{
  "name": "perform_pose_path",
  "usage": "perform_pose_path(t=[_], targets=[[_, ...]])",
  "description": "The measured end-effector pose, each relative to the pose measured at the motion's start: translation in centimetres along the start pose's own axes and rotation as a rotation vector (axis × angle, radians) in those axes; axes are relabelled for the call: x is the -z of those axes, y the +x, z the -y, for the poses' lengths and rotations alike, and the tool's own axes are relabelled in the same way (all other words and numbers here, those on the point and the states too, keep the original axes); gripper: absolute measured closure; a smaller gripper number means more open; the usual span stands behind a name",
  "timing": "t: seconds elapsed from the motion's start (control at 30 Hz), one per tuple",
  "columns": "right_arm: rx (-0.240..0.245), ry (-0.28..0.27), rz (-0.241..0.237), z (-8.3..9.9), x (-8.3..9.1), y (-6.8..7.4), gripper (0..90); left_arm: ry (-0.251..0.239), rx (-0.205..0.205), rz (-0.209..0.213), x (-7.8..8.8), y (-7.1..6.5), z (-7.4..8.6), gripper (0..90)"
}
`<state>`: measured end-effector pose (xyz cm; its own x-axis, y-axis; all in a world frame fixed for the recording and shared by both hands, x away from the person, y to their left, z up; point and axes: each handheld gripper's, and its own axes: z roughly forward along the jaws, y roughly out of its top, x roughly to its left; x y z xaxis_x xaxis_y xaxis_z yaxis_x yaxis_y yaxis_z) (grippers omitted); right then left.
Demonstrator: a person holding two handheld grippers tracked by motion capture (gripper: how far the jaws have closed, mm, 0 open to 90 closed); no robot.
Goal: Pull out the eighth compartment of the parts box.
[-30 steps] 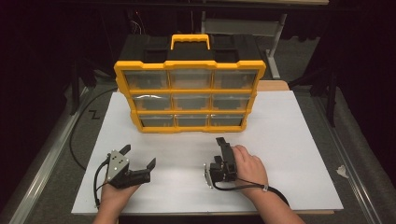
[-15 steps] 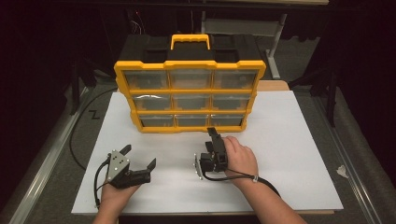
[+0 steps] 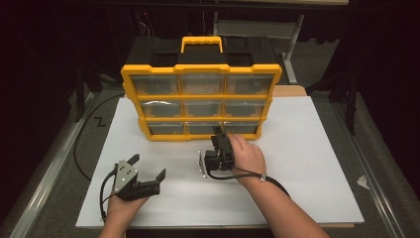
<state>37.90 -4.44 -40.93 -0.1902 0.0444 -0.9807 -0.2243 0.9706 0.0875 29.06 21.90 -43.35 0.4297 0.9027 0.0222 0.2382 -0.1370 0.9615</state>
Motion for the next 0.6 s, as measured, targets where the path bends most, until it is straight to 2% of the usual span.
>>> perform_pose_path(t=[0.13, 0.4, 0.5, 0.6], targets=[[-0.001, 0.014, -0.007, -0.1, -1.0, -0.1, 61.0, -0.001, 0.0, 0.001, 0.0, 0.0, 0.0, 1.0], [0.013, 0.036, -0.008, -0.1, -2.4, 0.0, 67.8, -0.005, 0.0, 0.002, 0.0, 0.1, 0.0, 1.0], [0.003, 0.032, 0.01, -0.2, -3.0, 0.1, 71.1, -0.003, 0.002, 0.002, -0.1, 0.2, 0.0, 1.0], [0.026, 0.036, 0.013, -0.3, -3.4, 0.1, 74.2, -0.003, 0.003, 0.003, -0.1, 0.2, 0.0, 1.0]])
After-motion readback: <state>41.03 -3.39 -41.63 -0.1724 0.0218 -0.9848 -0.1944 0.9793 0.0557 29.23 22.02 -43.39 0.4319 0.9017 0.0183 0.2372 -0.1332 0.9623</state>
